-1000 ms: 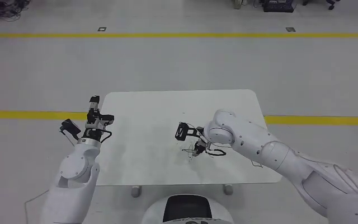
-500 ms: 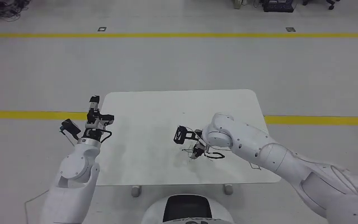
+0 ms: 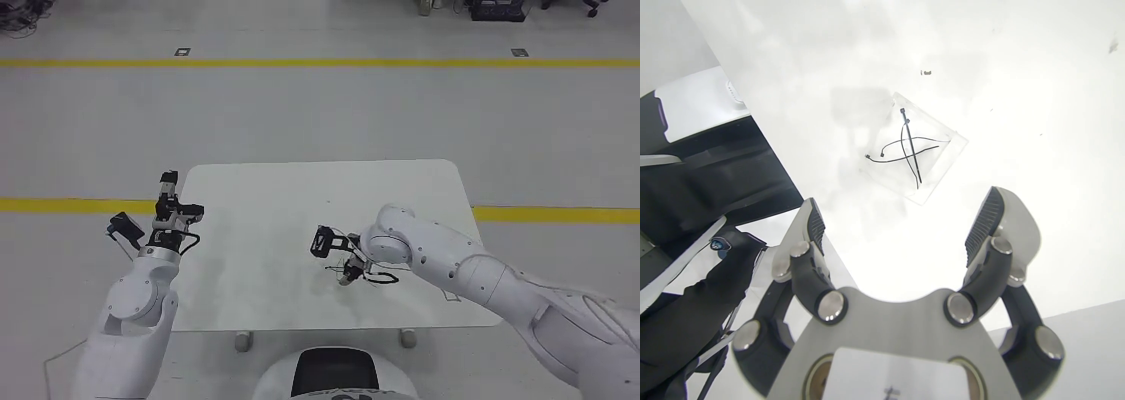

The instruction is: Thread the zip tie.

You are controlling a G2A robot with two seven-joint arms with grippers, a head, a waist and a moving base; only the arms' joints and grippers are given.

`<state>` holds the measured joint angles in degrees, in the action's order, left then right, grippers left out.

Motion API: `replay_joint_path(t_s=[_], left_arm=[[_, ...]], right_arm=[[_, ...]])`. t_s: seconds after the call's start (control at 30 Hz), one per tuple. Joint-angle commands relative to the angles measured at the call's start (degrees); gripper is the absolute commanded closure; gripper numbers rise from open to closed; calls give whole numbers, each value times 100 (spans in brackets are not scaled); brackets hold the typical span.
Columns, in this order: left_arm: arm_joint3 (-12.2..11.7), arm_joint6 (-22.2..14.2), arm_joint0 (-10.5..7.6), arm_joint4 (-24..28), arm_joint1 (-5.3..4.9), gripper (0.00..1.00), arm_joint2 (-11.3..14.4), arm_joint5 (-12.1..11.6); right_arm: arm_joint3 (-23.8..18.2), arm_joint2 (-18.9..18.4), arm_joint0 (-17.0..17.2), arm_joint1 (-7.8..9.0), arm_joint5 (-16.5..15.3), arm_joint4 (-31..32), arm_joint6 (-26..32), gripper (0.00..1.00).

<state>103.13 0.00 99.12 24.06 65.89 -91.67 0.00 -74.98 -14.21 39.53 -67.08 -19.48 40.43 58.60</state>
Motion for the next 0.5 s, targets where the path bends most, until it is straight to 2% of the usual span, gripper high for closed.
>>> replay_joint_path(t_s=[0.0, 0.33, 0.47], left_arm=[[0, 0, 0, 0, 0, 0, 0, 0], [0, 0, 0, 0, 0, 0, 0, 0], [0, 0, 0, 0, 0, 0, 0, 0]], right_arm=[[53, 160, -92, -54, 0, -44, -22, 0], [94, 234, -137, -74, 0, -68, -59, 0], [164, 328, -117, -105, 0, 327, -304, 0]])
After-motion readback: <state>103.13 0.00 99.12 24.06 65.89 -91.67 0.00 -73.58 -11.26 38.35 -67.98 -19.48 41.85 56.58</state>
